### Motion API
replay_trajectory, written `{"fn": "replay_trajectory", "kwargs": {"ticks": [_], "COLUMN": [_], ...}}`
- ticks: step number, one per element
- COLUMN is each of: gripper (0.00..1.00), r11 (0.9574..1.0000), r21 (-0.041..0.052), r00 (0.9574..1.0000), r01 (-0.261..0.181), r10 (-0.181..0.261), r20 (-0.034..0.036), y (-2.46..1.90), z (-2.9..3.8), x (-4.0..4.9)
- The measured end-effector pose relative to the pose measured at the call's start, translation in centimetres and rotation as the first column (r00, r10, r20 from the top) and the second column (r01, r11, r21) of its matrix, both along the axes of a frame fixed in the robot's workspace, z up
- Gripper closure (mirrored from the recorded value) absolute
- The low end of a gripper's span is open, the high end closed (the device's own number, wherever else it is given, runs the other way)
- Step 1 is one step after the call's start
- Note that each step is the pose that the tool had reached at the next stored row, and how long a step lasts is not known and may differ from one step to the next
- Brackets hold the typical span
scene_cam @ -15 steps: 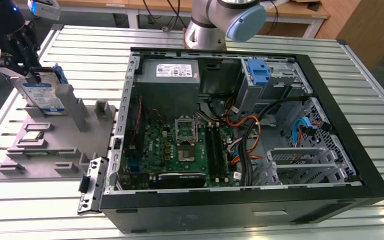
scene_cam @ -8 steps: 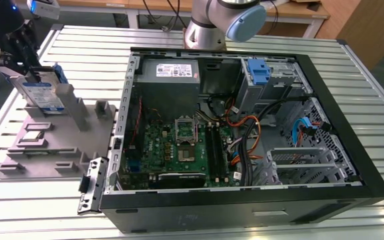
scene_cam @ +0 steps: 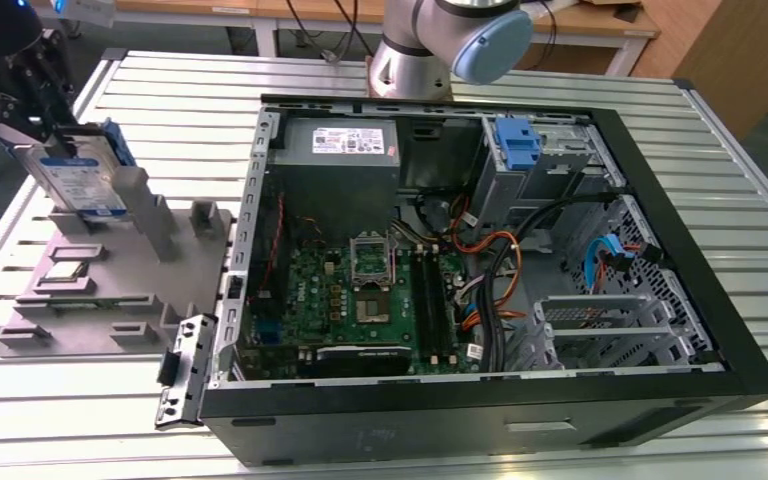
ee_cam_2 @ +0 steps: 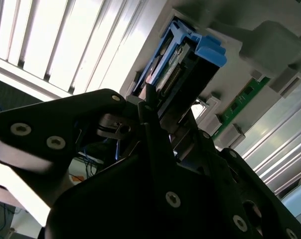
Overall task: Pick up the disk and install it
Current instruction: 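Pick up the disk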
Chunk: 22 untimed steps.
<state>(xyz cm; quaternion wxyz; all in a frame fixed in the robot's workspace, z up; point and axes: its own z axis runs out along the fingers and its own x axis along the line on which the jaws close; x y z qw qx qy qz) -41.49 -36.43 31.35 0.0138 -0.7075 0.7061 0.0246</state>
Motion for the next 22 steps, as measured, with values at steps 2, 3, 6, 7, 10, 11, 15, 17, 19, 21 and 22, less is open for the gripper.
{"fn": "replay_trajectory", "kwargs": {"ticks": [2,3,6,7,10,11,15,17,19,21,22], "gripper": [0.65,0.65,0.65,0.65,0.65,0.65,0.65,0.65,0.65,0.65,0.65], "r11": [1.0000,1.0000,0.9999,0.9998,0.9997,0.9997,0.9997,0.9997,0.9997,0.9997,0.9997], "r21": [-0.0007,-0.0021,-0.0139,-0.0181,-0.0245,-0.0246,-0.0249,-0.0251,-0.0250,-0.0249,-0.0249], "r00": [1.0000,1.0000,1.0000,1.0000,1.0000,1.0000,1.0000,1.0000,1.0000,1.0000,1.0000], "r01": [0.000,0.000,0.000,0.000,0.000,0.000,0.000,0.000,0.000,0.000,0.000], "r10": [0.000,0.000,0.000,0.000,0.000,0.000,0.000,0.000,0.000,0.000,0.000], "r20": [0.0001,-0.0001,0.0000,-0.0001,0.0000,0.0000,0.0000,-0.0003,-0.0001,0.0002,0.0002], "y": [0.00,-0.01,0.00,0.00,-0.01,-0.01,0.00,0.00,0.00,0.00,0.00], "z": [0.29,0.39,0.41,0.41,0.41,0.41,0.41,0.47,0.63,0.67,0.67], "x": [0.00,0.00,0.00,0.00,0.00,0.00,0.00,0.00,0.00,0.00,0.00]}}
